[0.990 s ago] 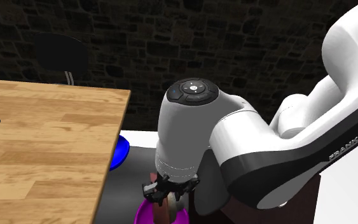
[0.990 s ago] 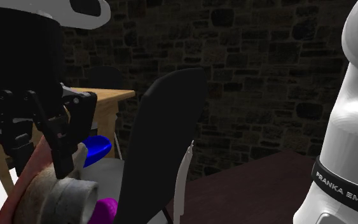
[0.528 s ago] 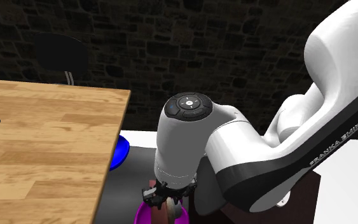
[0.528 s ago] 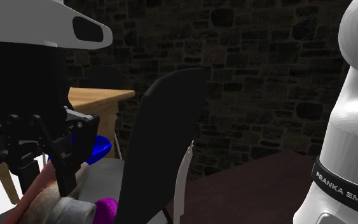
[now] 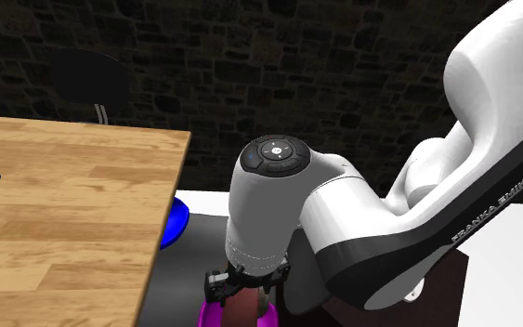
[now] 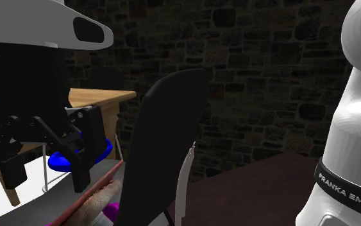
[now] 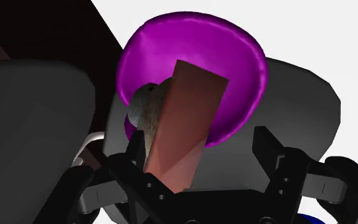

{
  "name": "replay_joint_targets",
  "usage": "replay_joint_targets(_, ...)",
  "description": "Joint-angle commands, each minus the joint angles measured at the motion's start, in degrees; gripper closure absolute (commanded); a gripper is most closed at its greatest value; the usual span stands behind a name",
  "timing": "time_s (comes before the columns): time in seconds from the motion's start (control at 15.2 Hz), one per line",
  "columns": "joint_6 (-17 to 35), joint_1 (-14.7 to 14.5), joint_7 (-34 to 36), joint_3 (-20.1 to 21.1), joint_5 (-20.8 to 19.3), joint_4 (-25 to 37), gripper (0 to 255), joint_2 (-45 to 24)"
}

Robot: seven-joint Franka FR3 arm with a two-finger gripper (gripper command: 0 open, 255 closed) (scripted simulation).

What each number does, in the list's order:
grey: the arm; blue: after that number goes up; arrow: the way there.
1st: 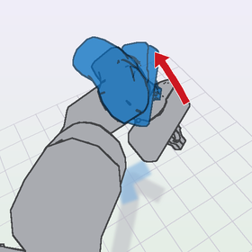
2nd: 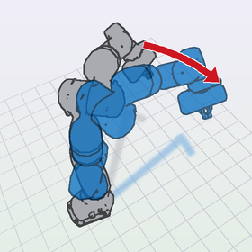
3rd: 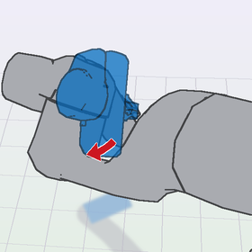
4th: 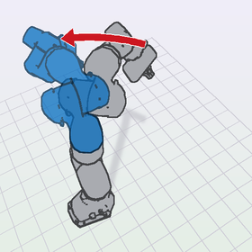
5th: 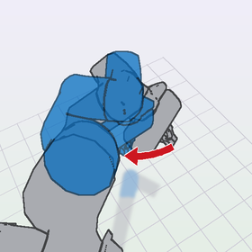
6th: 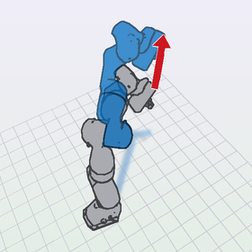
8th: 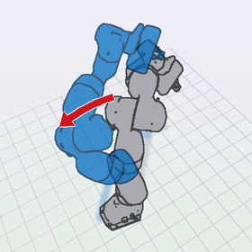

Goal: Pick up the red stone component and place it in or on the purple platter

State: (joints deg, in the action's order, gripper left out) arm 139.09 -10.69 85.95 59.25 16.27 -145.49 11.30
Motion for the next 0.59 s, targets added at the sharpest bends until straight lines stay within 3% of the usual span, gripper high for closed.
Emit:
replay_joint_targets(0.0,0.00,0.00,0.00,0.00,0.00,0.00,0,0.00)
replay_joint_targets(0.13,0.00,0.00,0.00,0.00,0.00,0.00,0,0.00)
replay_joint_targets(0.4,-9.69,-3.80,-4.21,-5.42,5.15,2.95,0,8.01)
replay_joint_targets(0.53,-9.68,-3.86,-4.17,-5.48,5.10,2.95,0,7.98)
